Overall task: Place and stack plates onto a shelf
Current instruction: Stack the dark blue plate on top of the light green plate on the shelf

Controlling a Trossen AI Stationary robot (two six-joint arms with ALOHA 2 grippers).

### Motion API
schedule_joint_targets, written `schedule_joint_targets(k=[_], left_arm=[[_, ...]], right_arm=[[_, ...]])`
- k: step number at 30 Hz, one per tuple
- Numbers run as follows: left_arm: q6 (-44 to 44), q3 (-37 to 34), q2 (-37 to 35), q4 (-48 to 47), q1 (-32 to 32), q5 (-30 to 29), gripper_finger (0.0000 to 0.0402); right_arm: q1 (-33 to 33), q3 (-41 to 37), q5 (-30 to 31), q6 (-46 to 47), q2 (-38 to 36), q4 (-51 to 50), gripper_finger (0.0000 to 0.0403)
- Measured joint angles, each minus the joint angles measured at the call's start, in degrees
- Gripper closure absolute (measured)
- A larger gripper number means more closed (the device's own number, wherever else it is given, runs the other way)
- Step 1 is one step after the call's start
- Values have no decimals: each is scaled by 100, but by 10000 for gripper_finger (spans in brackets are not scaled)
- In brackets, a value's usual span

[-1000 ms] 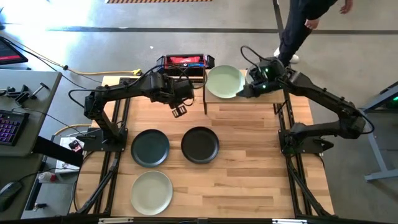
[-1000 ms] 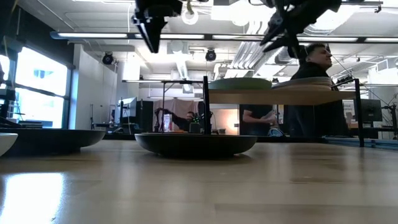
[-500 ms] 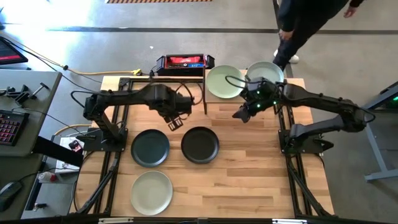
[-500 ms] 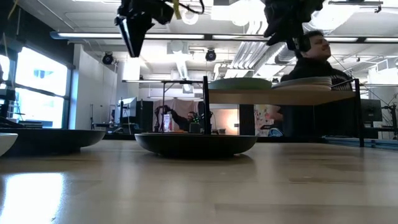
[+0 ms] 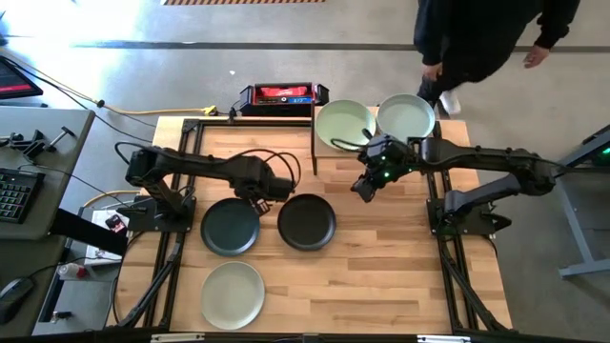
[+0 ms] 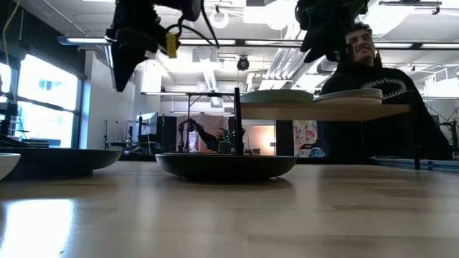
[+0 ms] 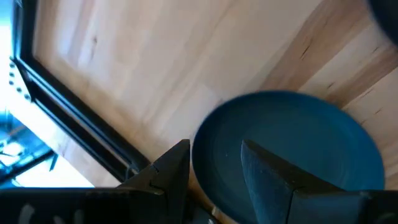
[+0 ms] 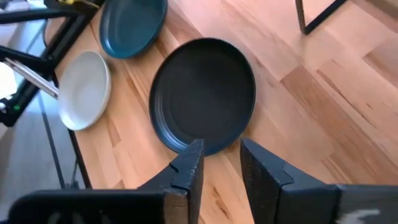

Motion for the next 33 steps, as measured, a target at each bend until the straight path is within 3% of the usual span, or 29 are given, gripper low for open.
schedule_joint_targets(k=[7, 22, 33], left_arm=[[-282, -305, 0, 5, -185, 245, 266], [-1782, -809, -31, 110, -483, 1240, 266], [-3075, -906, -28, 2007, -1015, 1633, 266]], right_arm=[[242, 0, 117, 44, 245, 52, 280], [332, 0, 221, 0, 279, 66, 279], [332, 0, 255, 0, 279, 66, 279]])
